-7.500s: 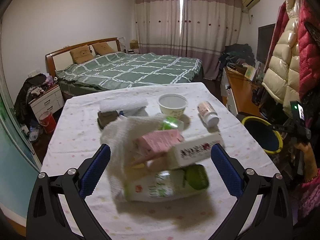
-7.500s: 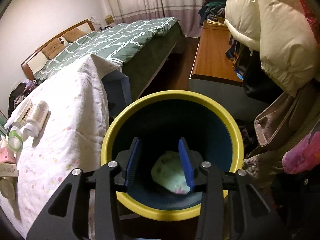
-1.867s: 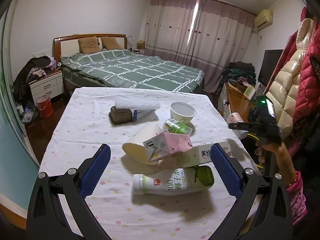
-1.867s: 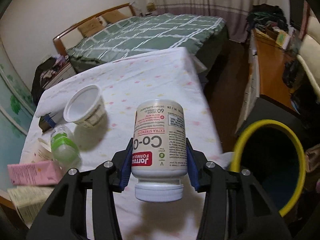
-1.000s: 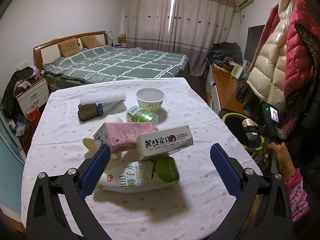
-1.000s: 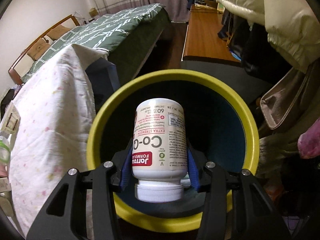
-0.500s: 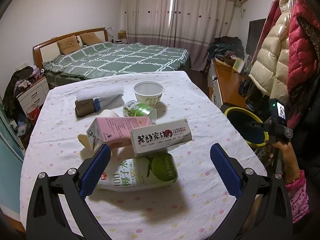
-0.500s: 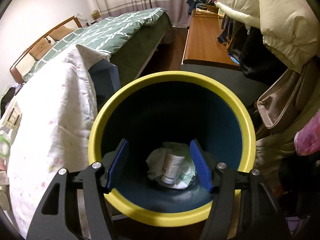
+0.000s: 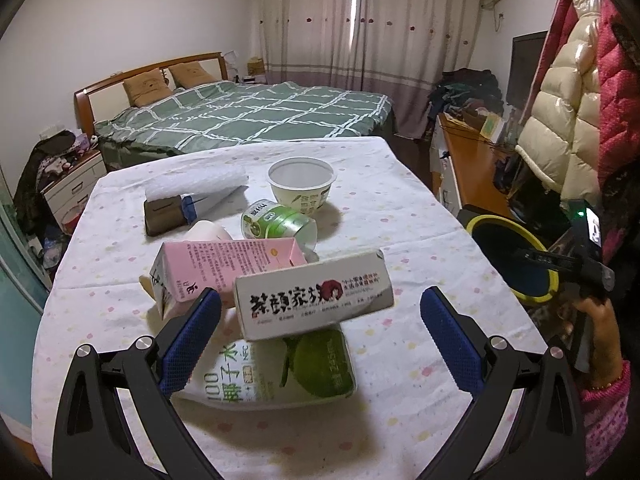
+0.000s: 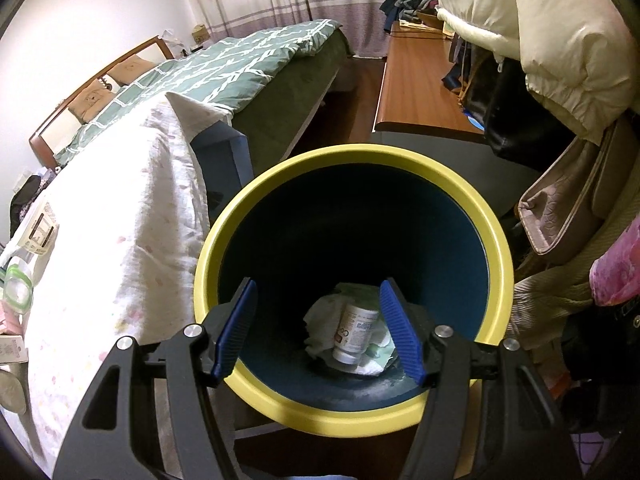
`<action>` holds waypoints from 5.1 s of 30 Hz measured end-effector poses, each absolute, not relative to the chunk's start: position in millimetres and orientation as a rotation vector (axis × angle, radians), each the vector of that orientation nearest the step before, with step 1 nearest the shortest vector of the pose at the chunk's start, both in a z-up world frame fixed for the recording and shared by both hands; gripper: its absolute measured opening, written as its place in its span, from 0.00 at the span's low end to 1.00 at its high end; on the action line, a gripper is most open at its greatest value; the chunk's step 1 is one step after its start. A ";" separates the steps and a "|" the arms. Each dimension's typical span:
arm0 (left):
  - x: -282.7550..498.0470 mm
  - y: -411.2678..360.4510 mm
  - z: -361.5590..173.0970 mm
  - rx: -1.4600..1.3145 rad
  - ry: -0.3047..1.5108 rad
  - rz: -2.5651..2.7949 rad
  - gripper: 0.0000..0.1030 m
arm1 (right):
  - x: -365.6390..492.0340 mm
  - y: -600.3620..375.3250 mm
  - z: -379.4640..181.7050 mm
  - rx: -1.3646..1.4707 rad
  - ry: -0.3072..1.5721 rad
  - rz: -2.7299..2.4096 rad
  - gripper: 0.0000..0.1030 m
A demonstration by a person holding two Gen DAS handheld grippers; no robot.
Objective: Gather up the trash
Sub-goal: 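Grasp the white printed drink carton with the left tool, then carry the white carton over the bin and open the left tool, then reach to the table and grasp the green-and-clear plastic cup with the right tool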
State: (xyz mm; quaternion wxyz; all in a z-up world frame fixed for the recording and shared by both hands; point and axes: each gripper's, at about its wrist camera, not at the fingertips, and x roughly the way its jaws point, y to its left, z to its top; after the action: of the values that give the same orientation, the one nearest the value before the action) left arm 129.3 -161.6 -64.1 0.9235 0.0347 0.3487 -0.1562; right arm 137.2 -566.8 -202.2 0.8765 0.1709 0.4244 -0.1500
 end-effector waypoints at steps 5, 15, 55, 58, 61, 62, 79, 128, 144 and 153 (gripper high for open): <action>137.0 -168.0 -68.2 0.088 0.723 -0.307 0.85 | 137.4 -568.8 -204.0 0.365 0.886 -0.309 0.59; 144.6 -171.8 -71.3 0.103 0.721 -0.291 0.74 | 136.9 -569.2 -209.0 0.372 0.888 -0.298 0.59; 162.5 -349.5 -17.4 0.181 0.604 -0.700 0.73 | 47.4 -585.3 -181.7 0.331 0.811 -0.390 0.59; 169.0 -390.5 -21.3 0.181 0.630 -0.773 0.73 | 32.4 -592.1 -180.5 0.336 0.807 -0.421 0.59; 176.4 -423.8 -30.7 0.186 0.662 -0.817 0.73 | 20.3 -597.4 -182.4 0.344 0.813 -0.439 0.59; 179.1 -437.5 -35.9 0.188 0.677 -0.838 0.73 | 17.4 -599.4 -184.0 0.348 0.817 -0.443 0.59; 185.1 -449.2 -37.3 0.138 0.679 -0.840 0.90 | 8.9 -601.3 -193.6 0.374 0.839 -0.436 0.59; 86.3 16.5 1.8 -0.144 0.510 -0.104 0.95 | 266.2 -234.8 -124.6 -0.030 0.961 0.414 0.59; 96.5 9.8 -11.1 -0.154 0.541 -0.145 0.95 | 291.7 -209.3 -157.5 -0.097 1.033 0.414 0.52; 99.0 5.0 -14.9 -0.149 0.552 -0.160 0.95 | 274.6 -230.7 -138.9 -0.044 0.984 0.413 0.49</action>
State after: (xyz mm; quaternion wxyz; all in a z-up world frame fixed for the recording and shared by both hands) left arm 99.0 5.0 -14.9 0.9562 -0.0732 0.2722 -0.0786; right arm 274.6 -230.7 -138.9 0.8607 -0.0207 0.4690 0.1968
